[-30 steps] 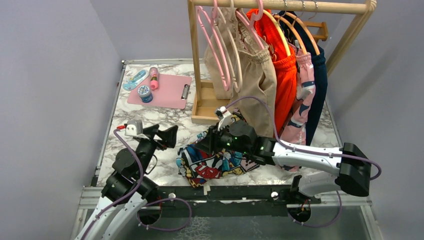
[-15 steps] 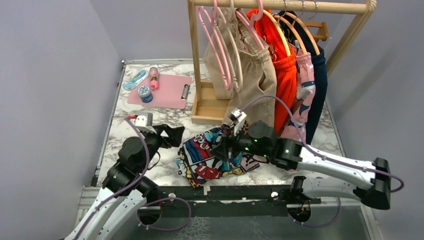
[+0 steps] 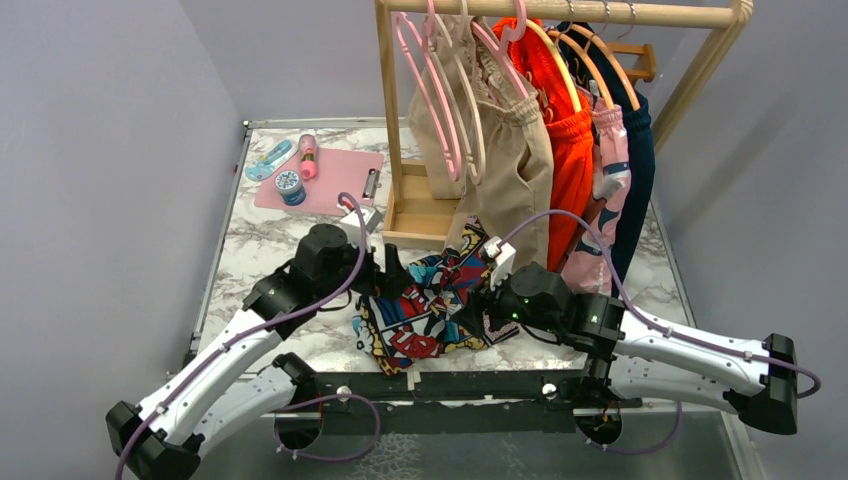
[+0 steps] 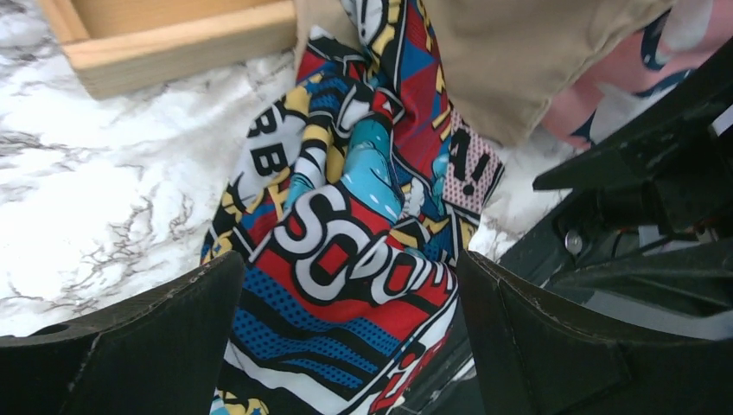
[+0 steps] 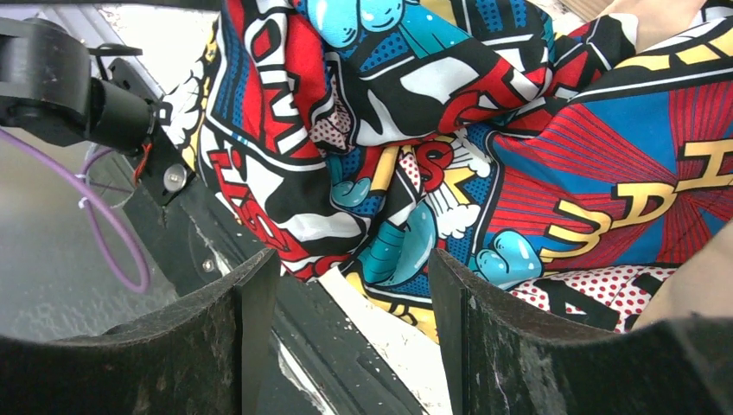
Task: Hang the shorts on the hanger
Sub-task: Adjust the shorts at the center of the board.
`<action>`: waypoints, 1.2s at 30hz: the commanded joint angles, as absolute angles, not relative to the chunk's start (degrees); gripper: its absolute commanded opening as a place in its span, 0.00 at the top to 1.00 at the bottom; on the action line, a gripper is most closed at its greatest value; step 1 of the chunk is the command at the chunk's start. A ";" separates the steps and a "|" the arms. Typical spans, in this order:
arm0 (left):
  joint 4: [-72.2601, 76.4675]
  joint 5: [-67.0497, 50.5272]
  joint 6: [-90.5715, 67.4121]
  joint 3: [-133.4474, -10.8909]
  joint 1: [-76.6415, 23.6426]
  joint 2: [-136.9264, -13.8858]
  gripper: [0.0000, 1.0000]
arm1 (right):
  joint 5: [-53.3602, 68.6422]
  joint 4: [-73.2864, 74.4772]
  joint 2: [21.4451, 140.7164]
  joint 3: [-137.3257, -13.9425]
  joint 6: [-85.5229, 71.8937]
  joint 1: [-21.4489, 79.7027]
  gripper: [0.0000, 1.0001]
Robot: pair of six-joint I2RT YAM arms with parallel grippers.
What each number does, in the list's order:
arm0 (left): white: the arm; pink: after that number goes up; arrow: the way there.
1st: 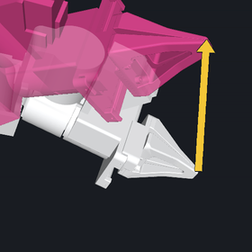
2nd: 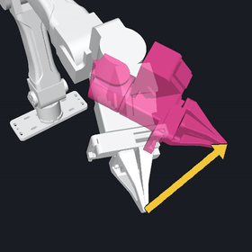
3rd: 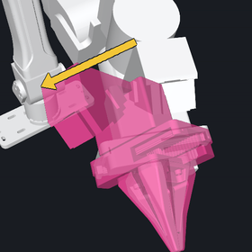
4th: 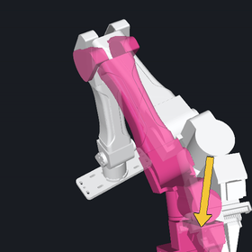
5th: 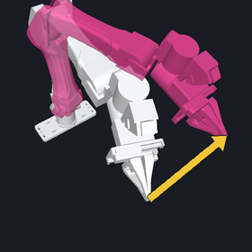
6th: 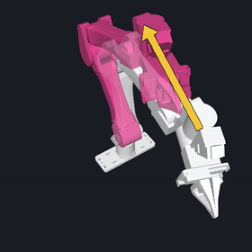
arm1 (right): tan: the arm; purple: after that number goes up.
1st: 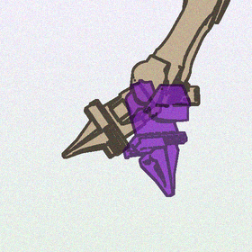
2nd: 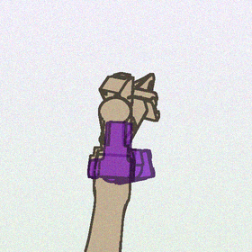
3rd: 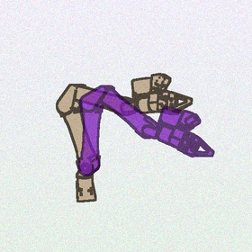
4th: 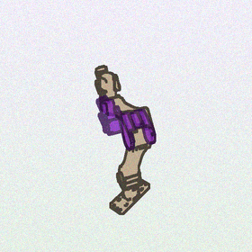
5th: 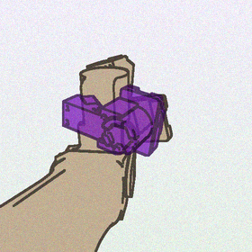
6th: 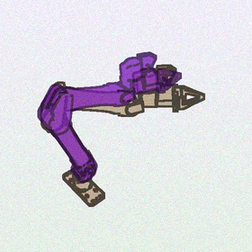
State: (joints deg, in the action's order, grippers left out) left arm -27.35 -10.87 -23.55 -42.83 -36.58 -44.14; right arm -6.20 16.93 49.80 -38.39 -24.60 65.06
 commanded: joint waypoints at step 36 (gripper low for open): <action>-41.67 57.65 -26.22 -49.74 -48.76 -37.20 1.00 | -14.36 14.00 55.17 -37.44 -21.70 65.39 0.35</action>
State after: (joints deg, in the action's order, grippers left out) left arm -41.21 50.96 -24.62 -50.76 -48.86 -38.41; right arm -14.96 18.24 53.43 -39.27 -20.36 65.08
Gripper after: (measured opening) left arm 0.012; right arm 0.653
